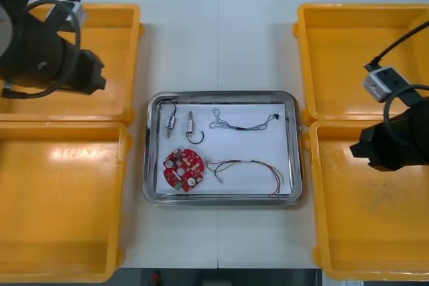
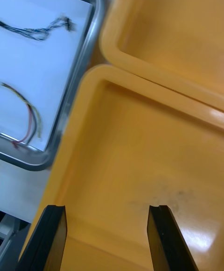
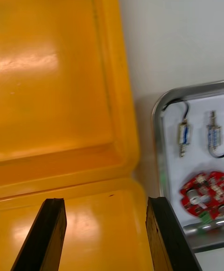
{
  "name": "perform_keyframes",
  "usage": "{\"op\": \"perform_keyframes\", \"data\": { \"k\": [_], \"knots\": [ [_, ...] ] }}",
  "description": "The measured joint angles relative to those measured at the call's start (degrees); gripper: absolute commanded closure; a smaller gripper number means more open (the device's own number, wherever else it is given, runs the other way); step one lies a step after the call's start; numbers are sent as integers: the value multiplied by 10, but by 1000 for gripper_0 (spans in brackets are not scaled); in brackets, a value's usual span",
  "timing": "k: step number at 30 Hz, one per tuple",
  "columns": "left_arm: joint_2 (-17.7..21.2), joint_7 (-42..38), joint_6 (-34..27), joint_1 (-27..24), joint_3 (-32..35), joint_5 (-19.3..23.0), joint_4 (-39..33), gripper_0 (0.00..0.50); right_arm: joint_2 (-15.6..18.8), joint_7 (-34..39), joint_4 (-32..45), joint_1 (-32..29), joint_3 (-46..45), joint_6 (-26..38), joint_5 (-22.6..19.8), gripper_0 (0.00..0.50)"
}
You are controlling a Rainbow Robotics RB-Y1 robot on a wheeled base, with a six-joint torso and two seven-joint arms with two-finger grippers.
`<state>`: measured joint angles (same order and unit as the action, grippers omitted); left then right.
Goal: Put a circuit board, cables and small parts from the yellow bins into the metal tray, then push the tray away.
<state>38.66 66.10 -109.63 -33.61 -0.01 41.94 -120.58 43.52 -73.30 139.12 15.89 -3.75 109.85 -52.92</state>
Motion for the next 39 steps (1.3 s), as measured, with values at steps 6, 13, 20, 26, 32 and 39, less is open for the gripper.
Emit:
{"op": "perform_keyframes", "data": {
  "k": [6, 13, 20, 26, 32, 39],
  "knots": [
    [38, 55, 0, 67, 69, 34, -4, 0, -4, 0, 0, 88, 110, 0, -2, 0],
    [42, 55, 0, 164, 106, 36, -39, 0, -40, -1, -15, 169, 237, 0, 4, 0],
    [44, 55, 0, 230, 135, 35, -54, 0, -92, -148, -52, 231, 357, 0, 71, 0],
    [53, 55, 0, 271, 163, 36, -59, 0, -127, -198, -81, 257, 460, 0, 144, 0],
    [57, 55, 0, 288, 164, 36, -60, 0, -149, -280, -143, 267, 526, -14, 151, 0],
    [57, 55, 0, 289, 164, 36, -60, 0, -164, -299, -182, 267, 571, -54, 182, 0]
  ]
}}
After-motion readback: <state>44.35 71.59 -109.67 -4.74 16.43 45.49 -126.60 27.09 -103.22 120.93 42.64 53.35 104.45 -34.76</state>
